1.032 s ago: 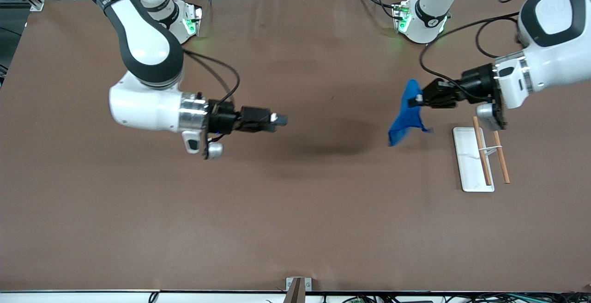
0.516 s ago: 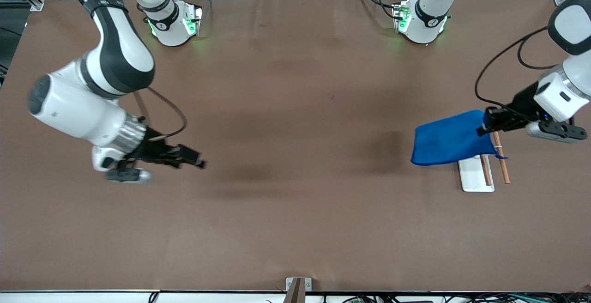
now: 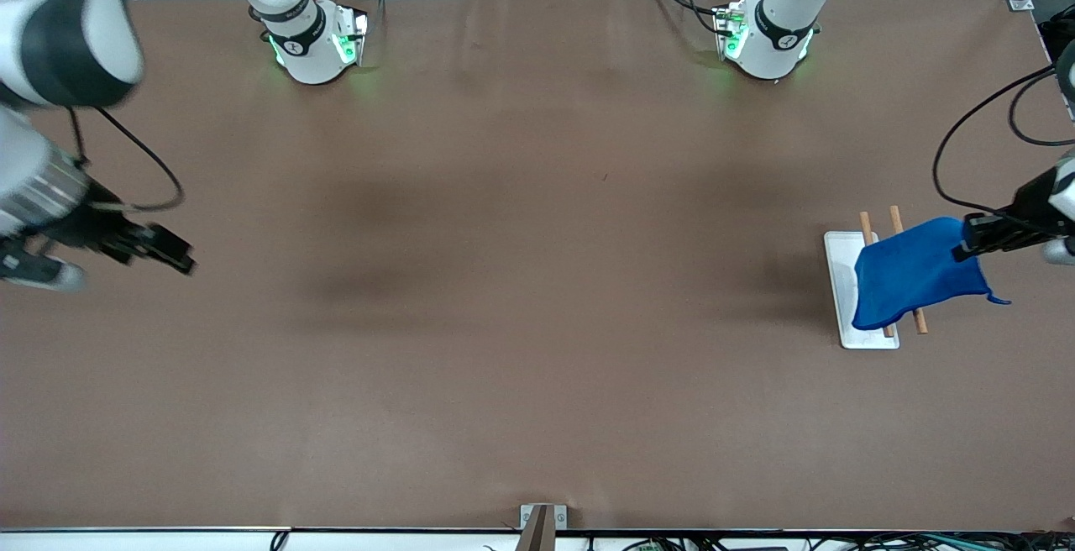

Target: Right arm passes towel to left arm to hang

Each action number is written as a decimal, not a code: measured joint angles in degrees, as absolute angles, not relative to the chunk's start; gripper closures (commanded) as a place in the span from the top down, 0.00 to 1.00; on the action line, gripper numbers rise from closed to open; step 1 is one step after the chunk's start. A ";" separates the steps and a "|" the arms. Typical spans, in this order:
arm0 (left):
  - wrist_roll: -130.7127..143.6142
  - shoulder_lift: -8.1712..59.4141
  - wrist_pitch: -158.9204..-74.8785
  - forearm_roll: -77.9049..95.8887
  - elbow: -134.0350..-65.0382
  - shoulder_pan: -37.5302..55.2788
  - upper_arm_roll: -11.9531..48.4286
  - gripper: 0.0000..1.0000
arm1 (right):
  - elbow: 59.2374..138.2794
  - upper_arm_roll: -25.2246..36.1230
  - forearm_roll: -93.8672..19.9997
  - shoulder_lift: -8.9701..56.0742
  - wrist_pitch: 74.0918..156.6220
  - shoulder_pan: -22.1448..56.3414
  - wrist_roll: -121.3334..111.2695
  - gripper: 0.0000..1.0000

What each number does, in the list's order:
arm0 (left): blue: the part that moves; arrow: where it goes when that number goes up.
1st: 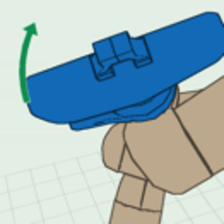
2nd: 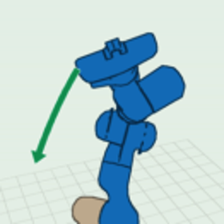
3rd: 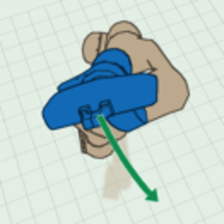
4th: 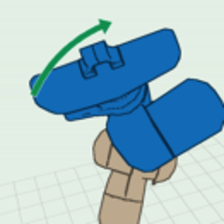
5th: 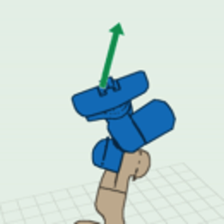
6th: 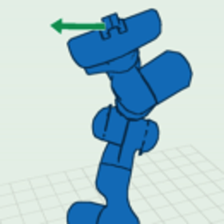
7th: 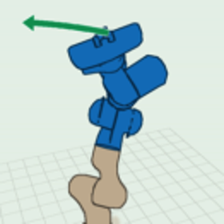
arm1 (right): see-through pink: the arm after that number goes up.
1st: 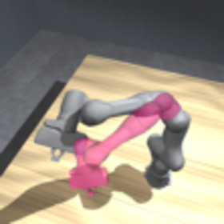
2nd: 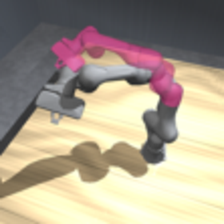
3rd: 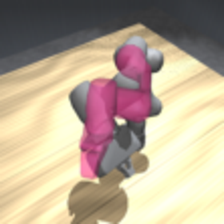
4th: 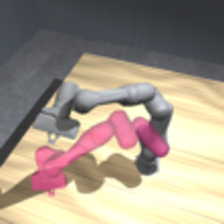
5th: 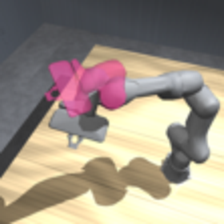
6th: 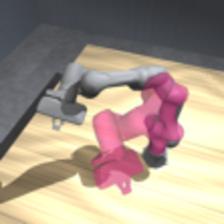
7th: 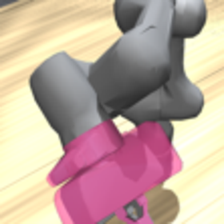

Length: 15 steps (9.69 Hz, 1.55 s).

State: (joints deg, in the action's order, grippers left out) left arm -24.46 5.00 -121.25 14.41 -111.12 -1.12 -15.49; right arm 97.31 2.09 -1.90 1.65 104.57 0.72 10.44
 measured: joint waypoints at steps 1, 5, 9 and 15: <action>-26.70 5.53 -122.39 14.40 -112.19 -1.41 -17.31 0.00 | 96.60 2.22 -1.82 -1.29 99.78 -0.23 9.76 1.00; -31.67 9.20 -124.69 14.40 -114.20 -3.36 -20.01 0.99 | 84.93 2.71 0.18 -3.98 87.27 -1.12 5.42 1.00; -31.71 9.92 -125.73 14.39 -112.40 -3.60 -20.51 1.00 | 83.06 3.55 0.71 -3.28 84.54 -1.15 4.59 1.00; -13.43 -0.47 -117.22 3.70 -109.94 -1.40 -8.17 1.00 | 83.28 4.37 0.89 -1.47 82.79 -1.50 4.58 1.00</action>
State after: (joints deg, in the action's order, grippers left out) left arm -13.43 -0.47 -117.22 3.70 -109.94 -1.40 -8.17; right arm 83.28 4.37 0.89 -1.47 82.79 -1.50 4.58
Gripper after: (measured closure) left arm 0.000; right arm 0.000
